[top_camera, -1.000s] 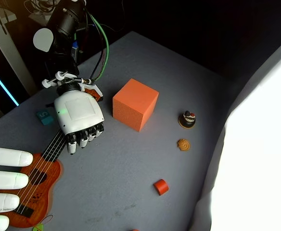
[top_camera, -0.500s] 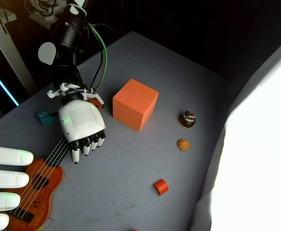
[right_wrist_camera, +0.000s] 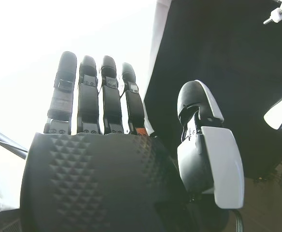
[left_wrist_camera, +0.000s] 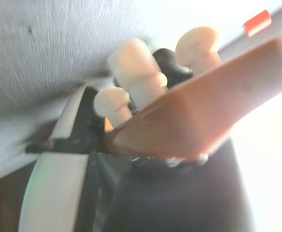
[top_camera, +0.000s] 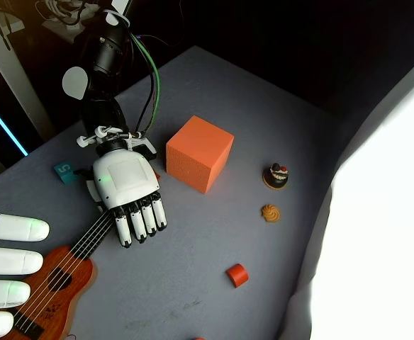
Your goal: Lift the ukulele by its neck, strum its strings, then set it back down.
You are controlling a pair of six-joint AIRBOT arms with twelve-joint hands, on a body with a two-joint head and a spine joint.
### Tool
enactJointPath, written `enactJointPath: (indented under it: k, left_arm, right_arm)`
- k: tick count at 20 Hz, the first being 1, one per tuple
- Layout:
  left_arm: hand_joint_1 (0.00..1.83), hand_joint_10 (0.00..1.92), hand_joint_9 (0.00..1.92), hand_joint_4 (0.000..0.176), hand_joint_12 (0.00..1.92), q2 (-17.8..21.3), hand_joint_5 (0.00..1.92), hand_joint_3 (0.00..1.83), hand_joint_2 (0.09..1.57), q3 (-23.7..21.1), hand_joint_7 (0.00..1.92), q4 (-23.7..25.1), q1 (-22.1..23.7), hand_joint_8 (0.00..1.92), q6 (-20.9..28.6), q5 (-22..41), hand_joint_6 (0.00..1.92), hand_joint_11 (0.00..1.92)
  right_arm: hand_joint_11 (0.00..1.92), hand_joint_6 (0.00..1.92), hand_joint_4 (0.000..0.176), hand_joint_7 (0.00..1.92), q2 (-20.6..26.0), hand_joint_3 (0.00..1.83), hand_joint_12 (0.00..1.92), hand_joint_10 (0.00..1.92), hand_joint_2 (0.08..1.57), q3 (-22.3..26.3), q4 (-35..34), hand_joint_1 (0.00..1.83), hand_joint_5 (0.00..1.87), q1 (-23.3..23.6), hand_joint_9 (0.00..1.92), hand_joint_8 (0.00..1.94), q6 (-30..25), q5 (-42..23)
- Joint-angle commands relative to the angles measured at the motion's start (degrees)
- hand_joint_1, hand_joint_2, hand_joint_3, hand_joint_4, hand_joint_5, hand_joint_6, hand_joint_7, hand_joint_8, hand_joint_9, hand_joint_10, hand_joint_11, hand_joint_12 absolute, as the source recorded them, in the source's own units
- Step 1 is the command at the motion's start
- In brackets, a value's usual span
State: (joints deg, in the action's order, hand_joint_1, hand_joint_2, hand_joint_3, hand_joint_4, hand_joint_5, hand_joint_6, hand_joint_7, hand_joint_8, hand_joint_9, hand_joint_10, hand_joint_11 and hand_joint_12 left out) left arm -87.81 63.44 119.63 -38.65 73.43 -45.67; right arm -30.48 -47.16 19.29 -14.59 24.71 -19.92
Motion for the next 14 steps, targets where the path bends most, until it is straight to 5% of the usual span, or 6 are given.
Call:
enactJointPath:
  k: [1,4,5,6,9,14]
  left_arm:
    - [1.47,1.92,1.49,0.176,1.92,0.22,1.24,0.0,1.26,-0.05,1.38,2.55,0.45,1.92,-0.74,-0.85,1.92,1.54]
    - [1.46,1.92,1.41,0.175,1.92,0.94,1.11,0.0,1.26,-0.47,1.3,2.53,1.09,1.92,-2.86,1.0,1.92,1.44]
    - [1.41,1.92,1.36,0.12,1.92,1.32,1.03,0.0,1.25,-0.77,1.24,2.52,1.18,1.92,-3.32,1.42,1.92,1.38]
    - [1.35,1.92,1.28,0.011,1.92,1.76,0.92,0.0,1.23,-1.15,1.16,2.41,1.25,1.92,-3.73,1.59,1.92,1.3]
    - [1.16,1.92,0.95,0.0,1.92,2.9,0.67,0.62,1.0,-1.85,0.75,2.14,1.71,1.81,-5.31,2.65,1.48,0.99]
    - [1.02,1.7,0.48,0.024,1.89,5.57,0.47,0.02,1.38,-2.7,0.56,2.05,3.66,1.71,-8.25,7.27,1.71,0.43]
  right_arm:
    - [0.0,0.01,0.0,0.31,0.43,0.0,0.59,0.01,1.3,0.09,-1.19,0.28,0.3,0.29,0.23,0.01,-0.01,-6.51]
    - [0.0,0.0,0.0,0.28,0.43,0.0,0.6,0.01,1.31,0.15,-1.19,0.24,0.28,0.27,0.21,0.0,-0.01,-6.51]
    - [0.0,0.01,0.0,0.28,0.43,0.0,0.6,0.0,1.31,0.17,-1.19,0.24,0.29,0.26,0.21,0.0,0.0,-6.51]
    - [0.0,0.01,0.0,0.27,0.43,0.0,0.61,0.01,1.3,0.21,-1.19,0.26,0.29,0.25,0.22,0.0,0.0,-6.51]
    - [0.0,0.01,0.0,0.26,0.43,0.0,0.62,0.0,1.31,0.31,-1.19,0.24,0.29,0.25,0.2,0.0,0.0,-6.51]
    - [0.0,0.01,0.0,0.29,0.43,0.0,0.63,0.01,1.31,0.47,-1.18,0.25,0.3,0.21,0.21,0.01,0.0,-6.51]
